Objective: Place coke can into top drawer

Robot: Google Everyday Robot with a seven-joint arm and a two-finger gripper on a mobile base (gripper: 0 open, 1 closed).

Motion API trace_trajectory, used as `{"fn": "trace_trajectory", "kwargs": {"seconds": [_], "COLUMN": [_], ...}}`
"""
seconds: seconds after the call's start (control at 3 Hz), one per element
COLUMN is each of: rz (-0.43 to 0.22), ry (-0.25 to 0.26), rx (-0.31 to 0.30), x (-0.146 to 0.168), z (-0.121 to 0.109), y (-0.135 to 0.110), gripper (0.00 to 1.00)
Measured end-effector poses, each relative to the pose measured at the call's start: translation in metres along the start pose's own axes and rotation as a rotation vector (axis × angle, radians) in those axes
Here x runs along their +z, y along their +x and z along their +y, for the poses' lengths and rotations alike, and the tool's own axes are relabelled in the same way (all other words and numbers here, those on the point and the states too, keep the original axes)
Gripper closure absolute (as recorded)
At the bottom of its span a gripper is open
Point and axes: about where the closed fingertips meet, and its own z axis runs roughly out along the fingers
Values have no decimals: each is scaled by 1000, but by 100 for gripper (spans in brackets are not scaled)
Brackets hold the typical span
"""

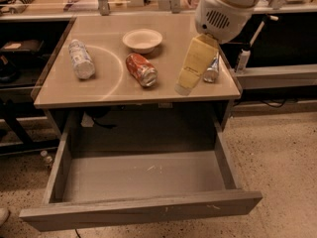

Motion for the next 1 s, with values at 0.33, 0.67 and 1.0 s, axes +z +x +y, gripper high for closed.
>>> {"fn": "trace_trajectory", "kwargs": {"seconds": [0.33,0.67,1.0], "rz": [12,-5,-14], "ry": [-26,-54,-49], "rx": [71,112,109], "x": [22,44,45], "z": [-21,-39,-40], "y": [-26,-36,-39], "gripper": [0,0,0]}}
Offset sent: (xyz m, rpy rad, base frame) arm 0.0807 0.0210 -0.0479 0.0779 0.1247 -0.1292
